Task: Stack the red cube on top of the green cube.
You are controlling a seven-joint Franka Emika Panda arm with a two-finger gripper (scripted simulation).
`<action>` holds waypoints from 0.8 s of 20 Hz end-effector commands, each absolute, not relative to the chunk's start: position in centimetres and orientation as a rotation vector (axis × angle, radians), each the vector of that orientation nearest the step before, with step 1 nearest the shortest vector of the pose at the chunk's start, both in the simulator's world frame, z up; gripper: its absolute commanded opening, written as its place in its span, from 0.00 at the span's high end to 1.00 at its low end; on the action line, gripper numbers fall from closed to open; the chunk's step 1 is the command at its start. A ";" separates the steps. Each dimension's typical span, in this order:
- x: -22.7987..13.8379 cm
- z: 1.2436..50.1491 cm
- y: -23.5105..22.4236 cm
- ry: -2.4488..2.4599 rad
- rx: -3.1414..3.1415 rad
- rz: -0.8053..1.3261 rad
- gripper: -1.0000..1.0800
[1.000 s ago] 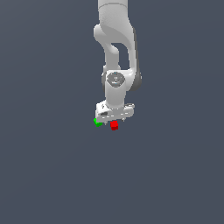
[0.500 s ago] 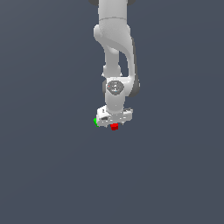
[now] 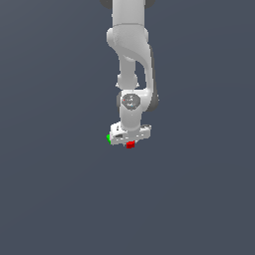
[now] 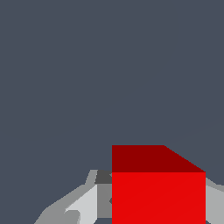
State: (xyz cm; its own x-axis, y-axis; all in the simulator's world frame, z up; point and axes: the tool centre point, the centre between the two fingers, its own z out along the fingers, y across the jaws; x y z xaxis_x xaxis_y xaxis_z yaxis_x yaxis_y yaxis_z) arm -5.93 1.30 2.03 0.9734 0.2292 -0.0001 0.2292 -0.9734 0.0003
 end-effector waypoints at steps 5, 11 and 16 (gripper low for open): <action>-5.9 2.0 1.3 0.364 3.120 -0.001 1.00; -6.0 3.0 1.3 0.364 3.120 -0.001 1.00; -6.0 5.3 1.3 0.364 3.120 -0.001 1.00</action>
State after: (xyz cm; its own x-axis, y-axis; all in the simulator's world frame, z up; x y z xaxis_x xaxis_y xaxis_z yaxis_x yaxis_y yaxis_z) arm -6.06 1.33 4.44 0.9732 0.2300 -0.0019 0.2300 -0.9732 -0.0002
